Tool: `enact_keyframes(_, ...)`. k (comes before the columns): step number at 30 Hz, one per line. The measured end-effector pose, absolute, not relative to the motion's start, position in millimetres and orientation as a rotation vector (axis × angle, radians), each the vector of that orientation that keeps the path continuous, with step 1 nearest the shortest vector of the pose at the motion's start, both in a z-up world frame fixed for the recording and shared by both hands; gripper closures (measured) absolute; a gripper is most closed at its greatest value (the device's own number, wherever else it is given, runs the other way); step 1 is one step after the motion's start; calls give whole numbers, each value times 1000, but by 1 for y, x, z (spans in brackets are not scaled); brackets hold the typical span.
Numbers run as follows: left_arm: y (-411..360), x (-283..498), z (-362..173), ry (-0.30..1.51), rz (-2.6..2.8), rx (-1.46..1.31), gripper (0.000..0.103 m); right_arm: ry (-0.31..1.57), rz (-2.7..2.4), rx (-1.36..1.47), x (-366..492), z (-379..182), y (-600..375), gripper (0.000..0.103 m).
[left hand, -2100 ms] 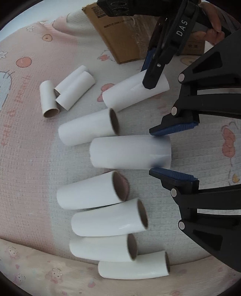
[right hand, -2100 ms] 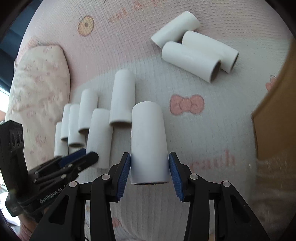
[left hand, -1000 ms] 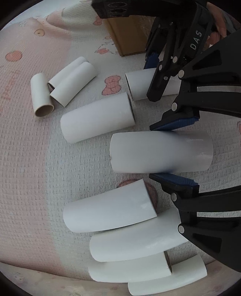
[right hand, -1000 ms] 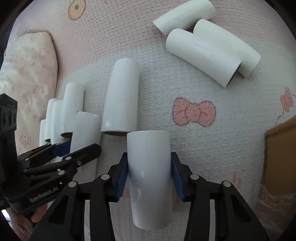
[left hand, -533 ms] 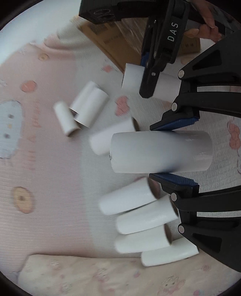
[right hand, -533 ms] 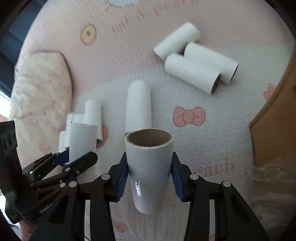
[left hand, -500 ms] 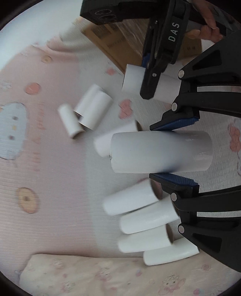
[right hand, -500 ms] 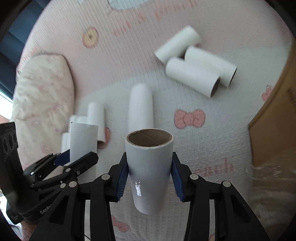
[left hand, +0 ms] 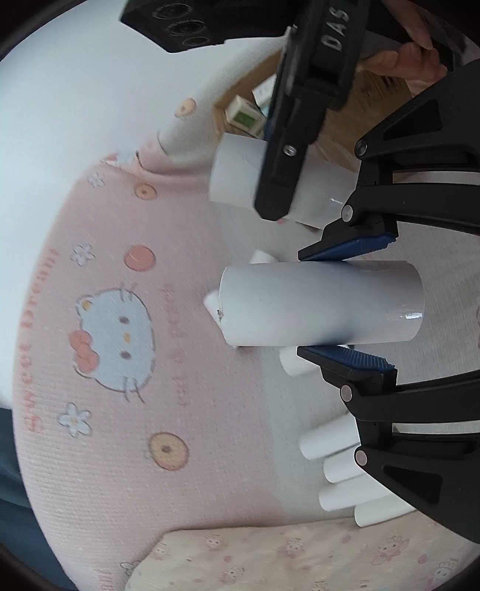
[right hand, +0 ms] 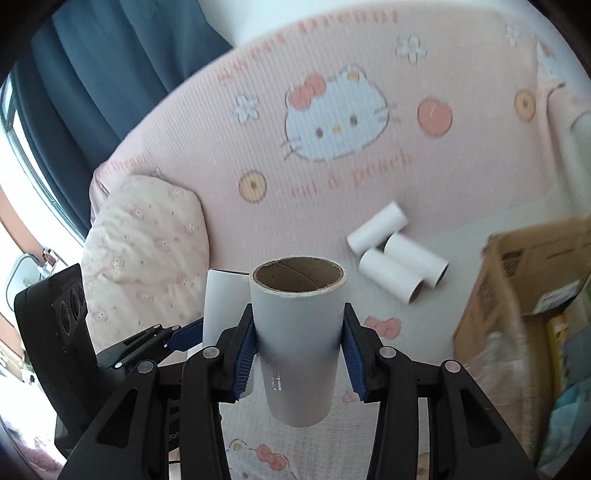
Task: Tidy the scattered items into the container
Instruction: 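Lift the white tube with the right gripper and carry it over the box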
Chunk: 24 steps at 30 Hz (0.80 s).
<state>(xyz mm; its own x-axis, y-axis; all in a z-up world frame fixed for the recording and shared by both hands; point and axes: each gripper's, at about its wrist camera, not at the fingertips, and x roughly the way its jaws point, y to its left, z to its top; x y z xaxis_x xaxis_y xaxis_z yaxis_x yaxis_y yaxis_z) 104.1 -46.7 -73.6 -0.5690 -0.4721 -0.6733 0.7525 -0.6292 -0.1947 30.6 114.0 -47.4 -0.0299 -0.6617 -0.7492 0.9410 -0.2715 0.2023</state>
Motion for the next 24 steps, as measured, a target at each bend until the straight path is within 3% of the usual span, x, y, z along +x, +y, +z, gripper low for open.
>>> enact_keyframes(14,-14,44,-18,465,-2429,755,56,343,-1739,824,-4,13,169,62)
enact_keyframes(24,3,-43,8,364,-2725,817,56,521,-1818,867,-71,46,205,62)
